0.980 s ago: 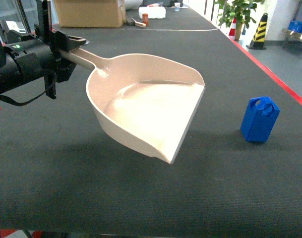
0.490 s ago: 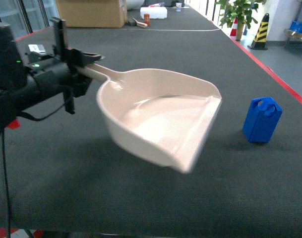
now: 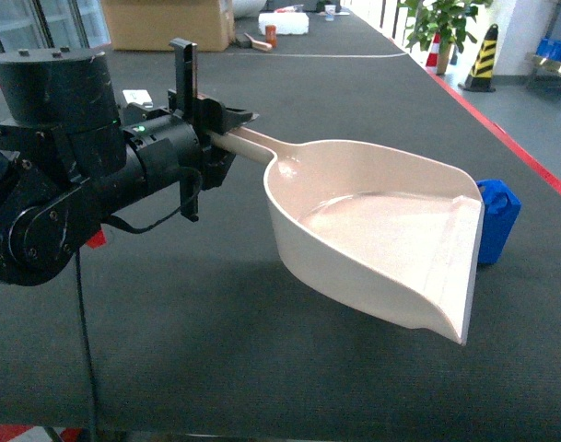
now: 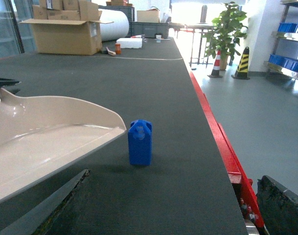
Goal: Place part in tray to right shelf
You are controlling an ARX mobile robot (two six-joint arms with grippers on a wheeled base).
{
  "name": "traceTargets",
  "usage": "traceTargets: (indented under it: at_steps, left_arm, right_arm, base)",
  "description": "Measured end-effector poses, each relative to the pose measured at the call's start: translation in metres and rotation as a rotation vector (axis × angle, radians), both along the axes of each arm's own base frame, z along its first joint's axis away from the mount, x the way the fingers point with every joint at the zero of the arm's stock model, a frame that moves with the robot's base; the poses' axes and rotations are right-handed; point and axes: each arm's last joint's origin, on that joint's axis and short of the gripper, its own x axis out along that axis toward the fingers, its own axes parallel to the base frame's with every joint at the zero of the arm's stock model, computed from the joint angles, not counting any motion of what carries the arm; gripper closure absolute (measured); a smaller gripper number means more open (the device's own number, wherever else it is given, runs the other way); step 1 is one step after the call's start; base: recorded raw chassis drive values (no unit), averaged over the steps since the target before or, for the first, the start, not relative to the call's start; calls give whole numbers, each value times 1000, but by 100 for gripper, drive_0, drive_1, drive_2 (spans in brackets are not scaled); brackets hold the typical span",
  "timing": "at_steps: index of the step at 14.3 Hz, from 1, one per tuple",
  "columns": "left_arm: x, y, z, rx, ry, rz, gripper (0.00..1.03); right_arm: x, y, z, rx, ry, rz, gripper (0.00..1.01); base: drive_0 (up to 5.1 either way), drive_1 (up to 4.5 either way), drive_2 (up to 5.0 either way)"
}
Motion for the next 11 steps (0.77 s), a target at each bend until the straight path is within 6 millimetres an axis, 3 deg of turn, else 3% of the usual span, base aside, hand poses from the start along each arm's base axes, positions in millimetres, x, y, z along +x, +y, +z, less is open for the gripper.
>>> traceTargets:
  at_steps: [3,4,5,6,8,11]
  left_arm:
    - [-3,-4,5,-1,-10,-19,90]
    - [-3,-4,5,-1,-8,-21,90]
    - [-3,-4,5,-1,-9,-20,90]
    - [-3,-3,5,-1,-10,-19,90]
    - [-3,-3,5,1,-12,-19,90]
    - [-3,-3,4,2,-10,-19,90]
  right_arm:
    - [0,0,0,0,0,0,3]
    - [0,0,-2,-15,76,-45,3]
    - [12,-3,2,-41,225,-142,3]
    - [24,-10,9,-50,243,-155,3]
    - [57,-35,15,-103,290,-75,3]
    - [118,-68,7,-208,377,69,3]
  base:
    - [0,0,0]
    - [0,0,0]
    - [0,0,0]
    - [0,0,0]
    - [0,0,0]
    - [0,0,0]
